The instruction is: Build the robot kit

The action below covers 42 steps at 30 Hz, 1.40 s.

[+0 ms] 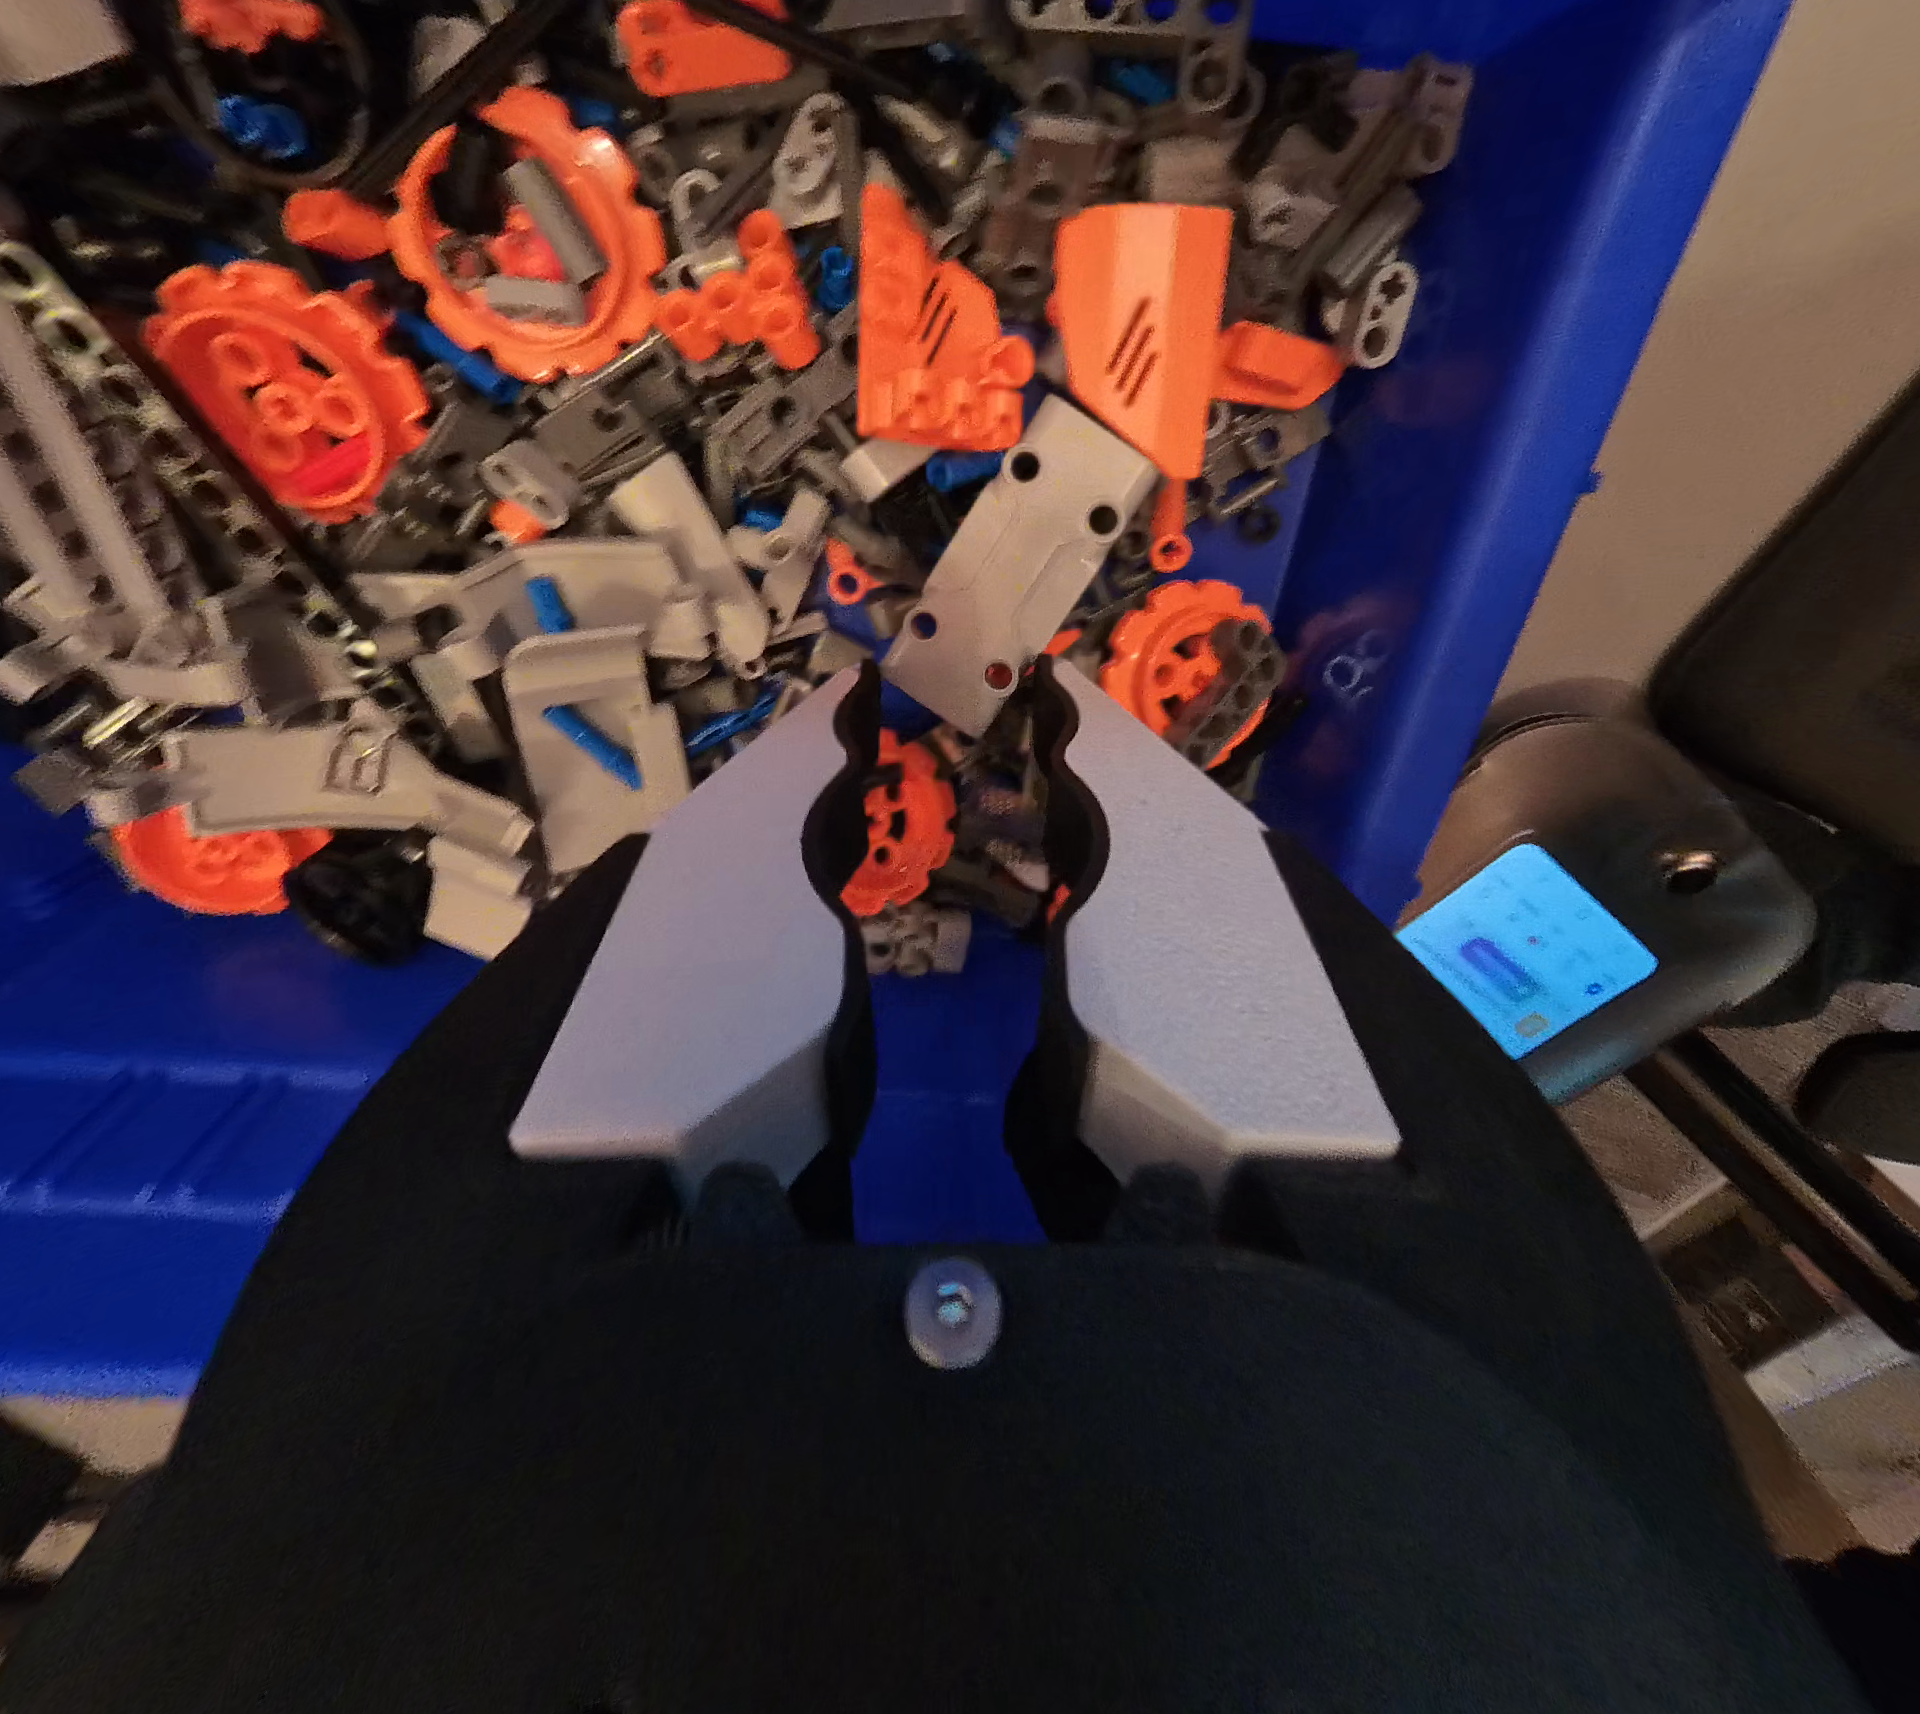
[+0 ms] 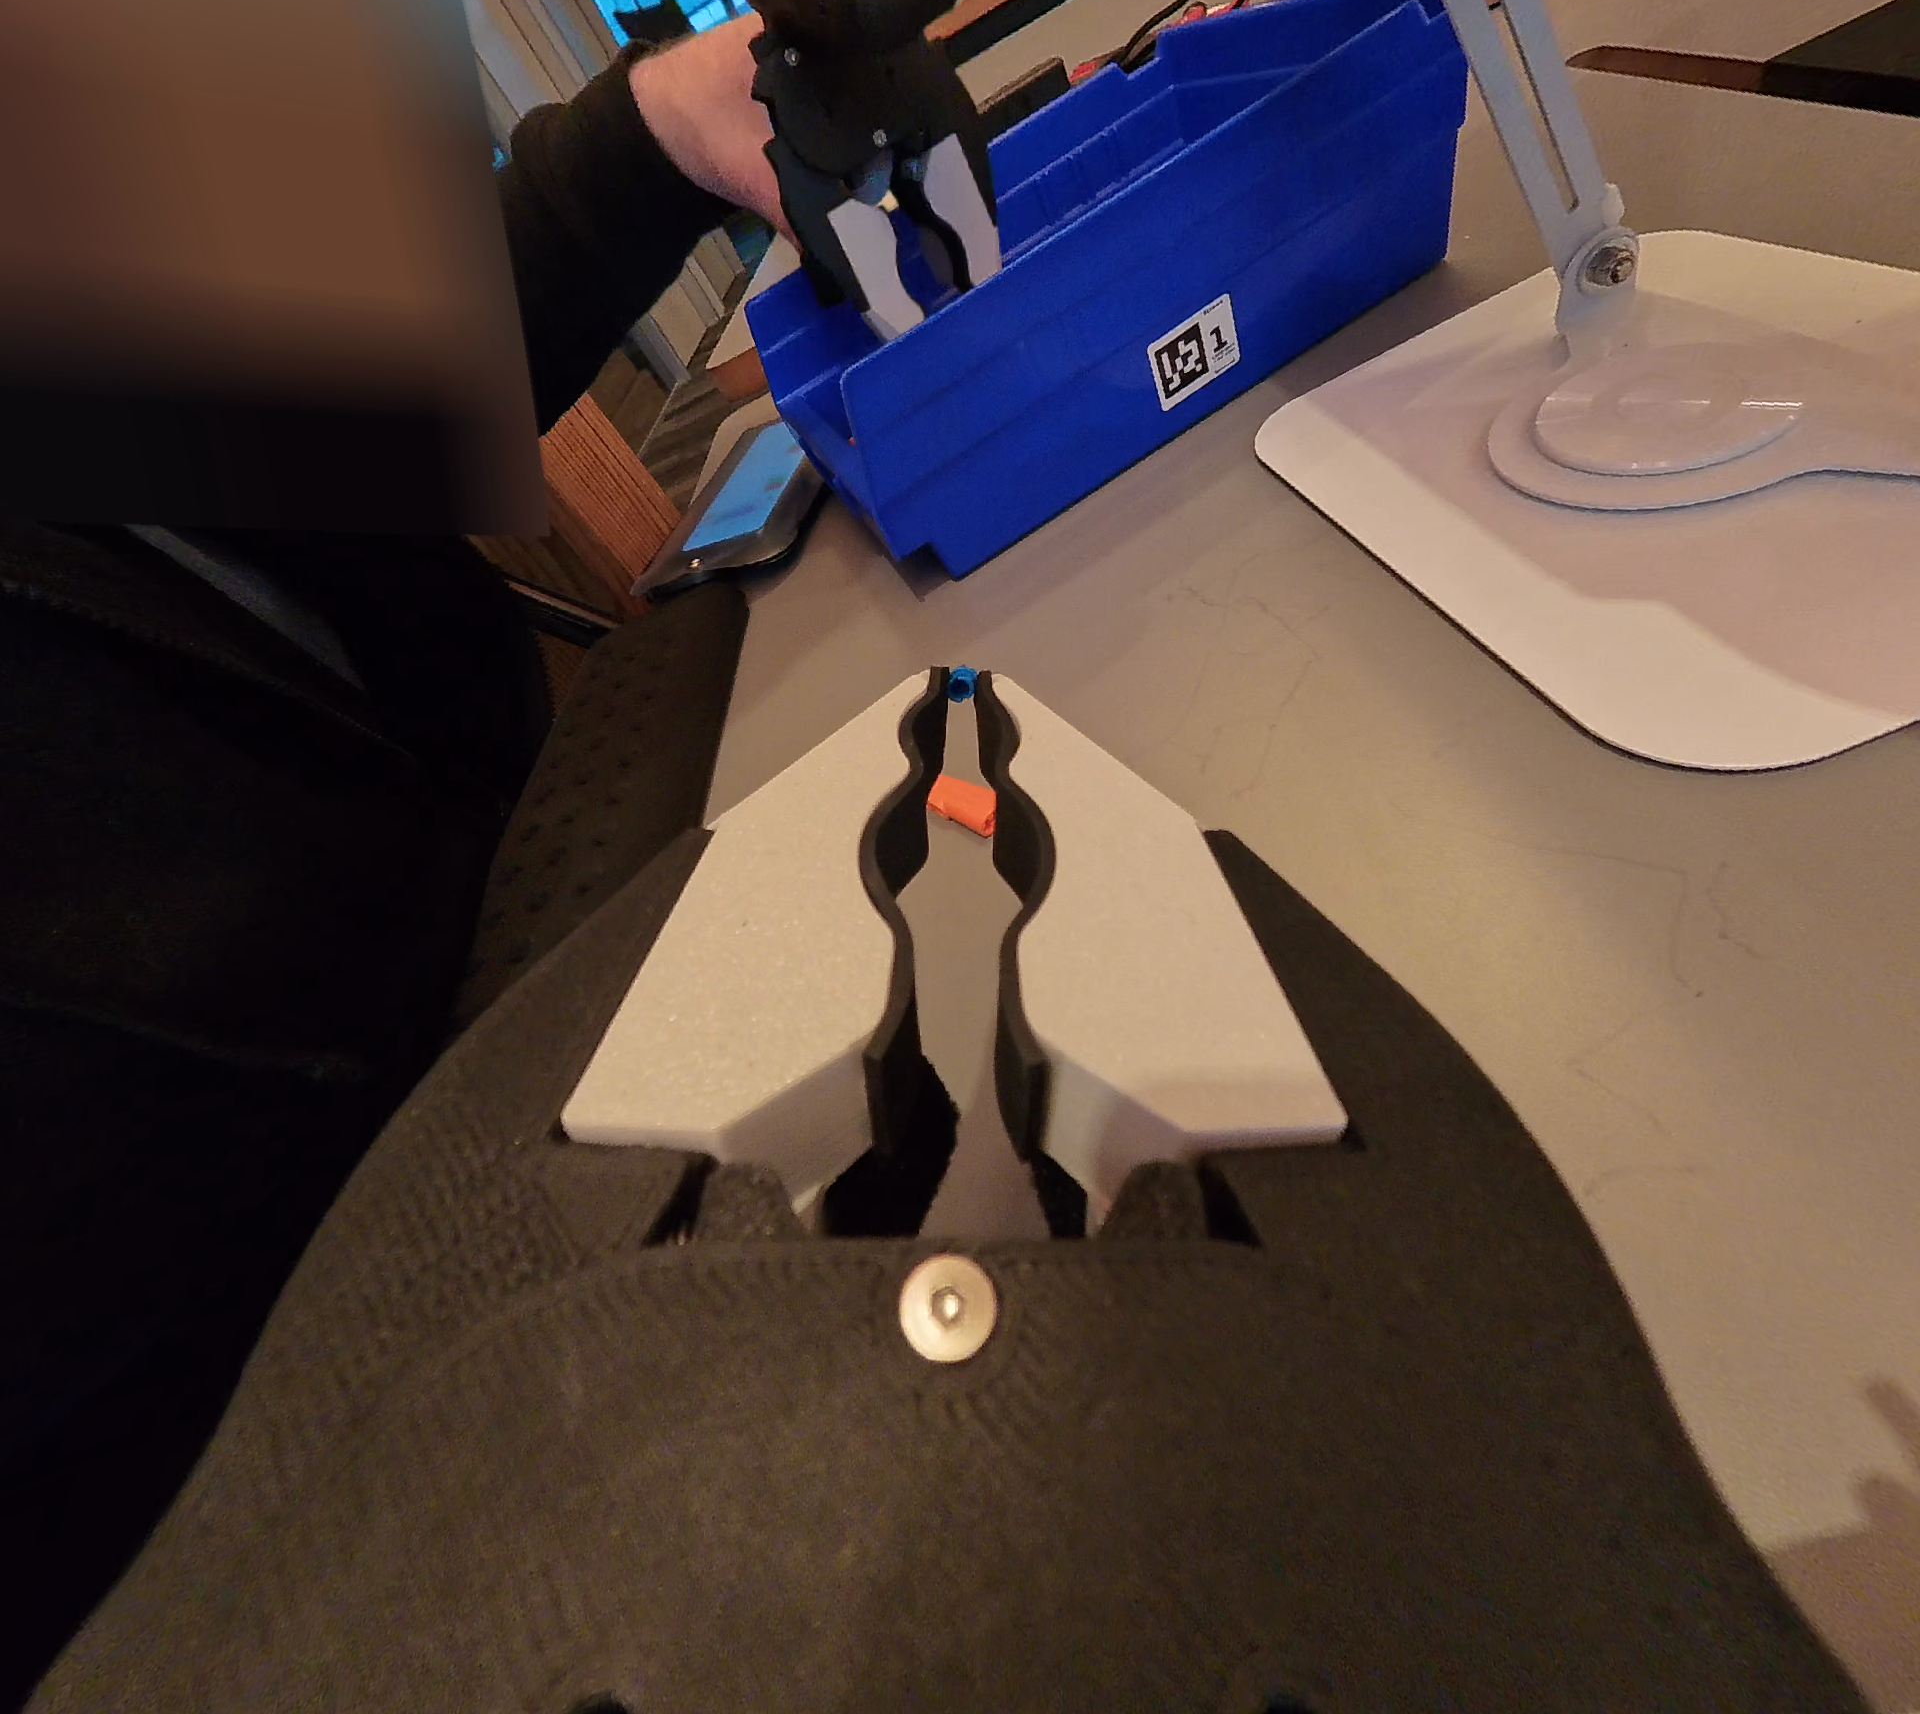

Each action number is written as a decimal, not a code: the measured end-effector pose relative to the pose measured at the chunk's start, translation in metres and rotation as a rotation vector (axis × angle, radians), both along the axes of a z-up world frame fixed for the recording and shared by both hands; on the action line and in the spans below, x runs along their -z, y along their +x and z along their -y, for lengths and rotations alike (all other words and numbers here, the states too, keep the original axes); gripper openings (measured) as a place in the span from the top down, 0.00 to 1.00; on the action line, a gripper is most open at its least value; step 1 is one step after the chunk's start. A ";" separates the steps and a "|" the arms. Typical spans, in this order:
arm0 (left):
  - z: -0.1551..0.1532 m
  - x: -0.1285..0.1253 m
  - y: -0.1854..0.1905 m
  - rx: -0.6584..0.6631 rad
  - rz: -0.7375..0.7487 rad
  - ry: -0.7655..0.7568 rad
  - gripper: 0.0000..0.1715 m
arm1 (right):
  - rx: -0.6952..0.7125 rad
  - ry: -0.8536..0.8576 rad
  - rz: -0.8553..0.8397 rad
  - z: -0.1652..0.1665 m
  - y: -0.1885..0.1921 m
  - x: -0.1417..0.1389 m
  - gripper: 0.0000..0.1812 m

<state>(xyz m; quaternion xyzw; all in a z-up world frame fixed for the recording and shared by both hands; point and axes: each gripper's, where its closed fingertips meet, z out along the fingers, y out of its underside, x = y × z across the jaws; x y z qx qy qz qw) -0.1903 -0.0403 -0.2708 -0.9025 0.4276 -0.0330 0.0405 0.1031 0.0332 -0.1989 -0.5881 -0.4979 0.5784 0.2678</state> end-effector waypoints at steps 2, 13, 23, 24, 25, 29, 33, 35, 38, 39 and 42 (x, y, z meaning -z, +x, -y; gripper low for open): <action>-0.006 -0.005 -0.013 -0.030 -0.028 0.021 0.83 | 0.000 0.000 -0.001 0.000 0.000 0.000 0.99; -0.030 -0.026 -0.035 -0.131 -0.066 0.155 0.75 | 0.002 0.007 0.006 0.000 0.000 0.001 0.99; 0.009 -0.012 0.062 0.093 0.135 0.047 0.84 | -0.001 0.006 0.001 0.001 0.000 -0.001 0.99; 0.011 -0.009 0.065 0.099 0.136 0.035 0.85 | -0.002 0.006 0.000 0.001 0.000 -0.001 0.99; 0.012 -0.004 0.066 0.094 0.137 0.025 0.85 | -0.002 0.007 -0.001 0.001 0.000 -0.001 0.99; 0.012 0.008 0.070 0.069 0.152 0.006 0.87 | -0.002 0.006 -0.003 0.001 0.000 -0.002 0.99; 0.005 0.015 0.066 -0.028 0.155 0.012 0.83 | -0.001 0.004 -0.004 0.000 0.000 -0.002 0.99; 0.000 0.015 0.058 -0.070 0.129 0.029 0.80 | -0.001 0.003 -0.003 0.000 0.000 -0.002 0.98; 0.003 0.014 0.062 -0.083 0.157 0.015 0.85 | -0.001 0.004 -0.005 0.000 0.000 -0.002 0.99; 0.003 0.014 0.063 -0.087 0.155 0.017 0.87 | 0.000 0.004 -0.005 0.000 0.000 -0.002 0.99; 0.006 0.017 0.065 -0.105 0.135 0.014 0.89 | -0.001 0.004 -0.007 0.000 0.000 -0.003 0.99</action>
